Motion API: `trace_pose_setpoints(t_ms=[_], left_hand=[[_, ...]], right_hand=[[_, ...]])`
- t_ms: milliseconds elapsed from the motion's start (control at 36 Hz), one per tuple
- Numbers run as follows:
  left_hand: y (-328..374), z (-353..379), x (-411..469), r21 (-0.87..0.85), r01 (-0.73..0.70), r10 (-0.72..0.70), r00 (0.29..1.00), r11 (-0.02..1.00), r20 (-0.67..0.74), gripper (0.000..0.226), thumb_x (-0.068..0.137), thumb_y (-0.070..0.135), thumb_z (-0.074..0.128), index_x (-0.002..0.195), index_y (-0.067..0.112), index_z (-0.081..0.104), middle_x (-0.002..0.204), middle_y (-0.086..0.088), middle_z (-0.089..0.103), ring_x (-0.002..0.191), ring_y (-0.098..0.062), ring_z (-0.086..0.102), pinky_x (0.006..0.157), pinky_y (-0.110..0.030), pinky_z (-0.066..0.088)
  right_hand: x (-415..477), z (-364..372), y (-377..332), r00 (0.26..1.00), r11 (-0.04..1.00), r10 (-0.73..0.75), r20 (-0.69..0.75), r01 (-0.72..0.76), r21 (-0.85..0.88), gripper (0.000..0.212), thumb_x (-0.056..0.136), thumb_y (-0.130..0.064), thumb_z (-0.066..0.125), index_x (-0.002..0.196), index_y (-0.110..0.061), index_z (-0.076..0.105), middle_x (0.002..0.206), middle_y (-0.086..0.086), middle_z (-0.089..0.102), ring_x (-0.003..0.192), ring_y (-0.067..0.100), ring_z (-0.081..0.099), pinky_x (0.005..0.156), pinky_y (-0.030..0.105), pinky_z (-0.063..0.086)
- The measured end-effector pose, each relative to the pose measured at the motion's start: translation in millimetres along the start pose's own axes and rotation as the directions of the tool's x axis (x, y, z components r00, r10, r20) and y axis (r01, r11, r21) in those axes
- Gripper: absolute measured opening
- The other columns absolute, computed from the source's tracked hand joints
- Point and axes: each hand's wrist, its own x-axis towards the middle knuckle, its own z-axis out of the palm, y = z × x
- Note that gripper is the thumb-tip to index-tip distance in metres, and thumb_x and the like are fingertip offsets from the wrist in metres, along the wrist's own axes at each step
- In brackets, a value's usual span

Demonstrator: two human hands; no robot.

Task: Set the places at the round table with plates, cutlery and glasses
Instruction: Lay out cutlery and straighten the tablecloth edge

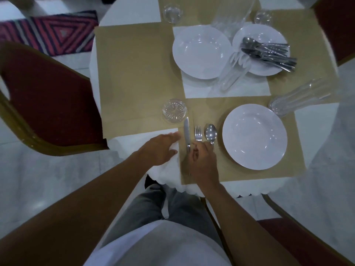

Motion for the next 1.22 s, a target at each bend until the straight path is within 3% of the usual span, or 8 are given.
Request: trace_pose_setpoints(t_ms=[111, 278, 361, 472, 639, 972, 1111, 1222], left_hand=[[-5.1, -25.7, -3.2, 0.021, 0.008, -0.007, 0.998, 1.000, -0.060, 0.056, 0.097, 0.037, 0.052, 0.150, 0.027, 0.037, 0.151, 0.001, 0.044, 0.138, -0.019, 0.041, 0.113, -0.035, 0.033], [-27.8, -56.0, -10.2, 0.126, 0.068, -0.054, 0.992, 0.990, -0.115, 0.055, 0.098, 0.038, 0.050, 0.150, 0.028, 0.035, 0.153, 0.003, 0.041, 0.140, -0.018, 0.038, 0.113, -0.038, 0.034], [-41.6, -67.5, -13.2, 0.185, 0.083, -0.062, 0.991, 0.979, -0.118, 0.058, 0.097, 0.039, 0.050, 0.151, 0.026, 0.032, 0.156, 0.004, 0.036, 0.142, -0.020, 0.036, 0.113, -0.039, 0.035], [-56.9, -77.1, -17.3, 0.224, 0.101, -0.073, 0.989, 0.969, -0.132, 0.056, 0.097, 0.032, 0.048, 0.150, 0.028, 0.032, 0.157, 0.004, 0.034, 0.141, -0.022, 0.037, 0.110, -0.039, 0.035], [-74.2, -92.4, -28.4, 0.241, 0.104, -0.082, 0.992, 0.965, -0.100, 0.059, 0.090, 0.018, 0.051, 0.146, 0.027, 0.036, 0.151, 0.003, 0.040, 0.134, -0.026, 0.045, 0.105, -0.044, 0.043], [-111.9, -123.5, -26.9, 0.313, 0.005, 0.029, 0.994, 0.950, -0.101, 0.049, 0.096, 0.022, 0.048, 0.144, 0.016, 0.040, 0.149, -0.003, 0.042, 0.133, -0.025, 0.045, 0.107, -0.042, 0.041], [-129.1, -136.0, -19.9, 0.346, -0.036, 0.079, 0.991, 0.937, -0.110, 0.048, 0.096, 0.026, 0.049, 0.142, 0.012, 0.042, 0.147, -0.007, 0.044, 0.133, -0.026, 0.044, 0.108, -0.040, 0.038], [-145.4, -147.4, -9.2, 0.419, -0.072, 0.125, 0.987, 0.905, -0.102, 0.047, 0.096, 0.026, 0.050, 0.140, 0.012, 0.043, 0.145, -0.007, 0.045, 0.131, -0.025, 0.045, 0.108, -0.040, 0.038]], right_hand=[[13.7, 11.8, -13.5, 0.993, 0.997, -0.066, 0.099, 0.068, -0.022, 0.022, 0.102, -0.016, 0.055, 0.118, -0.006, 0.067, 0.114, 0.009, 0.068, 0.104, 0.021, 0.061, 0.091, 0.026, 0.047], [29.0, 24.9, -39.6, 0.979, 0.991, -0.111, 0.170, 0.121, -0.051, 0.030, 0.099, -0.011, 0.054, 0.127, -0.006, 0.063, 0.126, 0.010, 0.063, 0.116, 0.023, 0.060, 0.098, 0.032, 0.051], [33.2, 33.6, -54.8, 0.979, 0.990, -0.108, 0.173, 0.122, -0.071, 0.033, 0.097, -0.009, 0.054, 0.130, -0.006, 0.060, 0.128, 0.009, 0.061, 0.119, 0.022, 0.057, 0.095, 0.026, 0.045], [37.0, 48.7, -77.4, 0.979, 0.993, -0.075, 0.191, 0.090, -0.072, 0.039, 0.097, -0.006, 0.054, 0.135, -0.006, 0.056, 0.134, 0.011, 0.057, 0.125, 0.025, 0.054, 0.102, 0.036, 0.047], [40.8, 68.5, -111.0, 0.977, 0.993, -0.050, 0.206, 0.070, -0.093, 0.044, 0.096, -0.007, 0.055, 0.139, -0.007, 0.050, 0.139, 0.012, 0.050, 0.129, 0.029, 0.047, 0.100, 0.046, 0.049], [53.7, 108.3, -151.9, 0.981, 0.991, -0.051, 0.187, 0.073, -0.114, 0.037, 0.101, -0.017, 0.054, 0.136, -0.006, 0.051, 0.135, 0.013, 0.053, 0.122, 0.027, 0.052, 0.098, 0.042, 0.051], [68.0, 125.7, -164.2, 0.979, 0.989, -0.036, 0.201, 0.064, -0.137, 0.047, 0.092, -0.013, 0.064, 0.136, -0.006, 0.049, 0.136, 0.014, 0.051, 0.120, 0.030, 0.051, 0.093, 0.035, 0.045], [83.8, 140.5, -177.9, 0.978, 0.983, -0.003, 0.208, 0.041, -0.178, 0.058, 0.089, -0.009, 0.066, 0.143, -0.008, 0.043, 0.143, 0.014, 0.045, 0.127, 0.030, 0.046, 0.100, 0.037, 0.042]])
